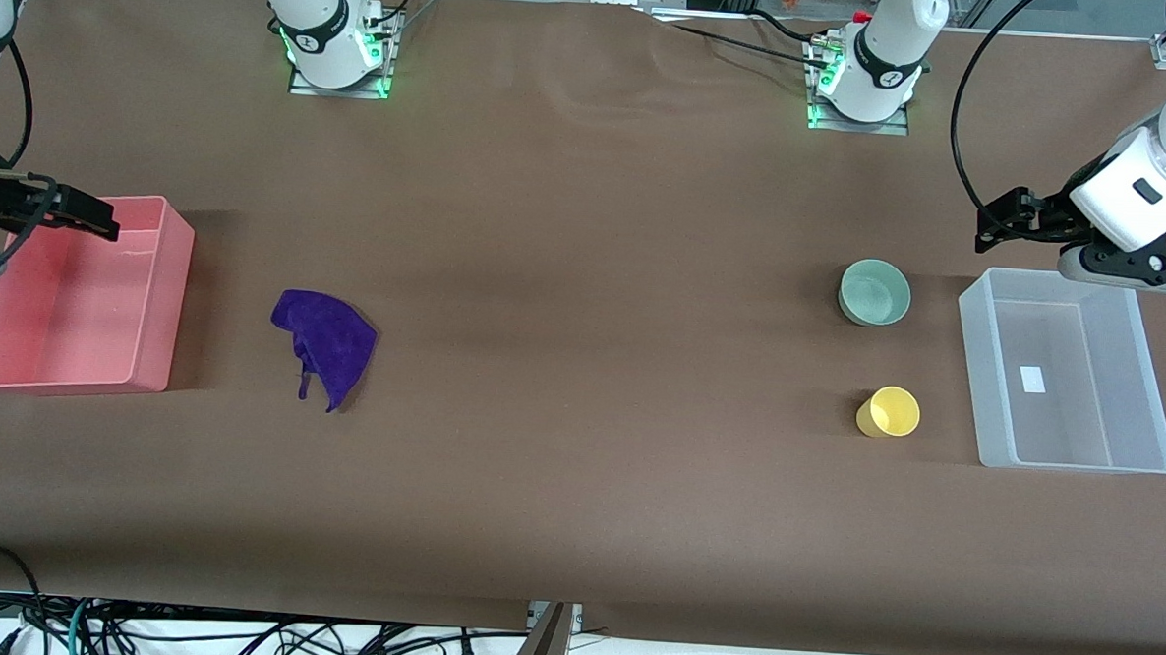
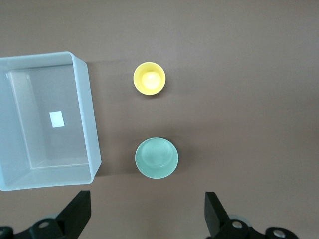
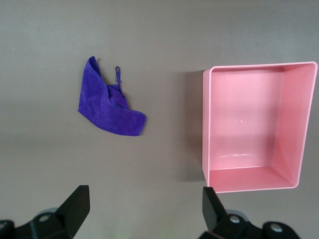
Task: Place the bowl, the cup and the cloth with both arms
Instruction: 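Reach the right gripper to the purple cloth while the left gripper reaches the bowl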
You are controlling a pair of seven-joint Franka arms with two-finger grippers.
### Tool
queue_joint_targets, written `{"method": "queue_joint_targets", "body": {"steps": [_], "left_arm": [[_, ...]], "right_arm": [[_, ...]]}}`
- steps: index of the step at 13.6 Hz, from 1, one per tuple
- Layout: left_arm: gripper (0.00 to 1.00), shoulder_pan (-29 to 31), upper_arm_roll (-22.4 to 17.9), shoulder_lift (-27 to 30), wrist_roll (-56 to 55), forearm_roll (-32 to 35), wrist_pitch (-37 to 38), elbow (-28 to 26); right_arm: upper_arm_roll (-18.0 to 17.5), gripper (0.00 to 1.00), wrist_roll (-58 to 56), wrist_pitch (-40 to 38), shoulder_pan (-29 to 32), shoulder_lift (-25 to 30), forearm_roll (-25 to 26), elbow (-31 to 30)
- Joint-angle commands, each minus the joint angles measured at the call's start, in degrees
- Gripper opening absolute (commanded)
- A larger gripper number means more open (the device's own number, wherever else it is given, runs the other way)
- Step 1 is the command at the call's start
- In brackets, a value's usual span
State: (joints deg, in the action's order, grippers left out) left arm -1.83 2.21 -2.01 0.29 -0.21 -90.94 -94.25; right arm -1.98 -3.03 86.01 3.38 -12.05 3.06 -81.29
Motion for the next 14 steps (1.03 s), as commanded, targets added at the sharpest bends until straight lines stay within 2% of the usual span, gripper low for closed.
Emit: {"method": "queue_joint_targets", "body": {"steps": [1, 4, 5, 6, 8, 10, 12, 14], "left_arm": [[1.0, 0.68, -0.1, -3.95, 0.24, -0.41, -0.11, -0.41], [1.0, 0.77, -0.01, -8.88, 0.5, 0.55, -6.42, -1.55], [1.0, 0.86, 0.08, -9.5, 2.24, 1.95, -8.88, -2.95], [1.0, 0.86, 0.08, -9.5, 4.78, 2.05, -10.82, -6.01], [1.0, 0.6, 0.43, -7.5, 9.27, 2.84, -14.95, -15.39], [1.0, 0.77, 0.43, -6.6, 21.1, 5.65, -22.05, -24.1], [0.99, 1.3, 0.43, -6.78, 31.75, 5.66, -33.98, -33.49], [0.94, 1.04, 0.43, -7.21, 34.69, 6.53, -47.43, -42.48]], "right_arm": [[-0.22, 1.0, -0.66, -0.14, -0.39, -1.21, -0.16, -0.01], [-0.22, 1.0, -0.75, 1.17, -0.48, -3.23, -0.42, -0.53], [-0.22, 1.0, -0.58, 3.7, -1.09, -3.67, -0.42, -2.36], [-0.22, 1.0, -0.14, 9.3, -1.88, -3.68, -0.42, -6.91], [-0.39, 1.0, 0.74, 20.38, -2.24, -2.89, -2.69, -14.83], [-1.97, 1.0, 3.28, 26.28, -2.15, -3.24, -3.76, -18.88], [-2.24, 1.0, 5.48, 39.43, -2.15, -3.41, -3.76, -28.08], [-2.33, 1.0, 5.58, 50.7, -2.15, -3.5, -3.67, -35.92]]}}
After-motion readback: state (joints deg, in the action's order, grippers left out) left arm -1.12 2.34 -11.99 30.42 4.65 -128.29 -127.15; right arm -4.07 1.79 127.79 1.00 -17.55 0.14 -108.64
